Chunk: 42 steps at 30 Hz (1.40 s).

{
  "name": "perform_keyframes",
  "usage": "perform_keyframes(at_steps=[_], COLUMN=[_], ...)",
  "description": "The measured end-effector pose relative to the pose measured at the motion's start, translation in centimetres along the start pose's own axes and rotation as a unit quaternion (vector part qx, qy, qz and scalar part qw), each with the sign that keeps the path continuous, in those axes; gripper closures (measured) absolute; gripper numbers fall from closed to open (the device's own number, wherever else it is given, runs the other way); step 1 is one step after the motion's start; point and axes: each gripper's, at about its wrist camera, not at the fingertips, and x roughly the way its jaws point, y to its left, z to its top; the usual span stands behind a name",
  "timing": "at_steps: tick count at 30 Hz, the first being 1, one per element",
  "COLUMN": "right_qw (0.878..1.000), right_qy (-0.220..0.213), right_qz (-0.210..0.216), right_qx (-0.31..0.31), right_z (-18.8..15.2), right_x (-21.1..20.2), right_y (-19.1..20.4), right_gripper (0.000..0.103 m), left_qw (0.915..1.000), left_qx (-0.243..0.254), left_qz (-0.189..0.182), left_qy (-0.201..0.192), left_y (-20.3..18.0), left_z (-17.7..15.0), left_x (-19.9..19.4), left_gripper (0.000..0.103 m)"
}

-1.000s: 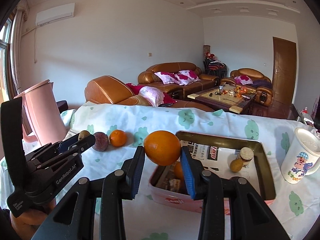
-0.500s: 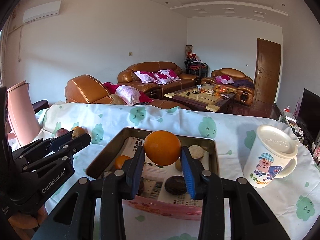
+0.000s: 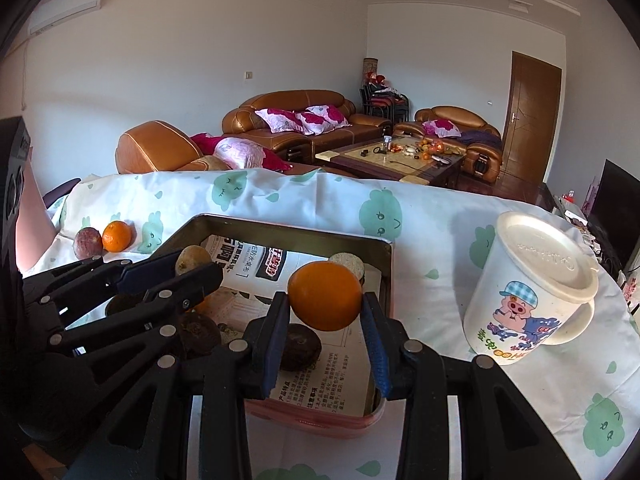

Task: Organize fruits
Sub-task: 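Lower the orange and brown fruit into the tin and open both tools, then withdraw both tools from the tin toward the passion fruit and orange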

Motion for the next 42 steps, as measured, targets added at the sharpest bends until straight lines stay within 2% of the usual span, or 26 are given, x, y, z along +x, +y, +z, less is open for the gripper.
perform_keyframes(at_steps=[4, 9, 13, 15, 16, 17, 18, 19, 20, 21, 23, 28, 35, 39, 41, 42], right_qw=[1.000, 0.999, 0.997, 0.995, 0.995, 0.995, 0.995, 0.995, 0.996, 0.997, 0.998, 0.998, 0.999, 0.995, 0.993, 0.993], right_qy=[0.016, 0.030, 0.048, 0.049, 0.049, 0.049, 0.049, 0.047, 0.042, 0.031, 0.005, -0.028, -0.051, -0.067, -0.073, -0.076], right_qz=[0.008, 0.027, 0.065, 0.079, 0.083, 0.086, 0.087, 0.088, 0.083, 0.077, 0.064, -0.007, -0.009, 0.011, 0.010, 0.006], right_qx=[-0.007, -0.007, 0.019, 0.023, 0.026, 0.027, 0.025, 0.018, 0.011, 0.002, -0.023, -0.063, 0.011, 0.076, 0.090, 0.093], right_z=[-0.2, -0.6, -0.8, -0.8, -0.8, -0.8, -0.7, -0.7, -0.7, -0.7, -0.6, -0.6, -0.1, -0.3, -0.5, -0.5], right_x=[0.6, 1.3, 2.0, 2.1, 2.0, 2.0, 2.0, 1.9, 1.7, 1.2, 0.3, -0.6, -1.1, -1.5, -1.8, -1.9], right_y=[0.3, 0.5, -0.1, -0.3, -0.4, -0.5, -0.4, -0.2, 0.1, 0.5, 1.3, 2.3, -0.6, -2.4, -2.8, -2.8], right_gripper=[0.064, 0.064, 0.063, 0.063, 0.063, 0.063, 0.056, 0.050, 0.036, 0.029, 0.029, 0.023, 0.023, 0.023, 0.023, 0.023], left_qw=[0.9996, 0.9992, 0.9992, 0.9984, 0.9978, 0.9973, 0.9973, 0.9973, 0.9971, 0.9967, 0.9967, 0.9948, 0.9861, 0.9819, 0.9794, 0.9793], left_qx=[-0.021, -0.033, -0.037, -0.048, -0.056, -0.063, -0.064, -0.061, -0.054, -0.046, -0.031, -0.034, -0.101, -0.103, -0.099, -0.101], left_qz=[-0.009, -0.005, 0.009, 0.029, 0.037, 0.036, 0.028, 0.024, 0.023, 0.020, 0.014, 0.050, 0.081, 0.122, 0.148, 0.149], left_qy=[0.019, 0.022, 0.012, 0.002, -0.003, -0.010, -0.020, -0.033, -0.049, -0.063, -0.074, -0.082, -0.105, -0.102, -0.096, -0.093], left_y=[0.7, 0.9, 1.0, 1.5, 1.8, 2.1, 2.2, 2.1, 1.7, 1.4, 0.9, 1.5, 5.7, 7.0, 7.3, 7.5], left_z=[-0.2, -0.3, -0.3, -0.3, -0.4, -0.4, -0.5, -0.5, -0.6, -0.7, -0.5, -0.8, -1.6, -2.3, -2.7, -2.8], left_x=[0.7, 0.7, 0.2, -0.1, -0.4, -0.7, -1.1, -1.6, -2.2, -2.7, -3.1, -3.7, -5.9, -6.1, -6.0, -6.0], left_gripper=[0.076, 0.076, 0.067, 0.048, 0.043, 0.028, 0.009, 0.003, 0.000, 0.000, 0.000, 0.000, 0.000, 0.000, 0.000, 0.000])
